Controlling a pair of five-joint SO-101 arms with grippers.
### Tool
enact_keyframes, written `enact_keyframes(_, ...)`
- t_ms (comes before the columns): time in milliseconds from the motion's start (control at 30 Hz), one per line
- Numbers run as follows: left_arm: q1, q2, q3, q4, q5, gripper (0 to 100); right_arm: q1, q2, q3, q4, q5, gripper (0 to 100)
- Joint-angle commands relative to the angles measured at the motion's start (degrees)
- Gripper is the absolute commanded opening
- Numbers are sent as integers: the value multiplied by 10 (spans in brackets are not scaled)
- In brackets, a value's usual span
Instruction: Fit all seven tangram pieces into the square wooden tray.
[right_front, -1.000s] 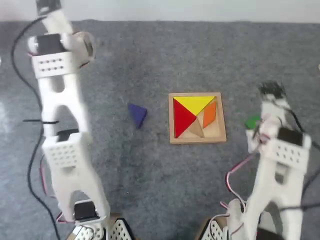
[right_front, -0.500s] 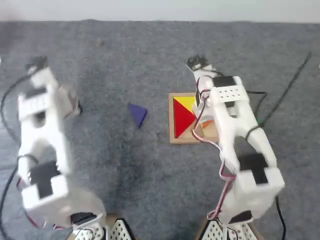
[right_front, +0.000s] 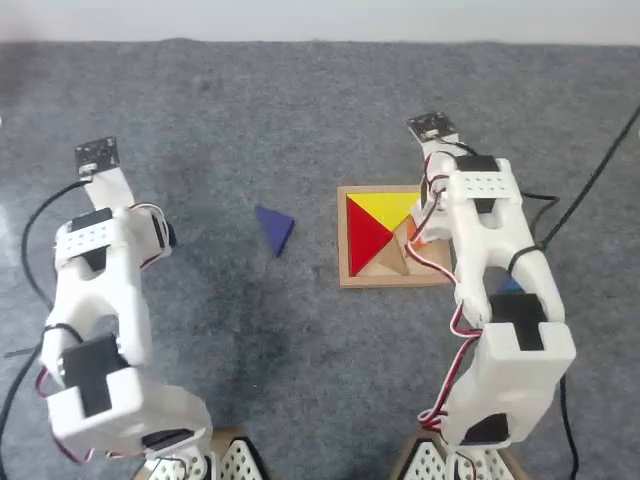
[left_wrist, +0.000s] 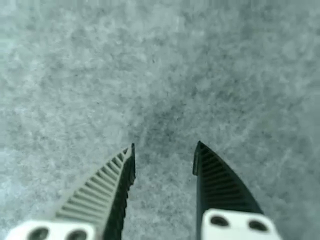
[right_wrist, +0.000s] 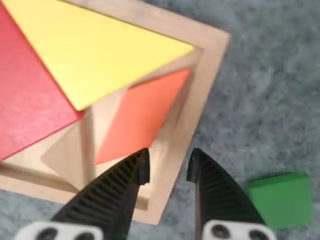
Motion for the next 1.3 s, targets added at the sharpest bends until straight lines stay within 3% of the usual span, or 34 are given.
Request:
enact_keyframes(0, 6, 8, -33, -9, -5, 192, -16, -7, -32, -6, -4, 143)
enact_keyframes(433, 8, 18, -38, -10, -5, 192, -102, -1, -31, -2, -30, 143)
enact_keyframes(933, 9, 18, -38, -10, -5, 191, -22, 23, -55, -3, -23, 143)
enact_keyframes(1267, 12, 18, -36, -10, -5, 191, -32, 23, -61, -51, -14, 143)
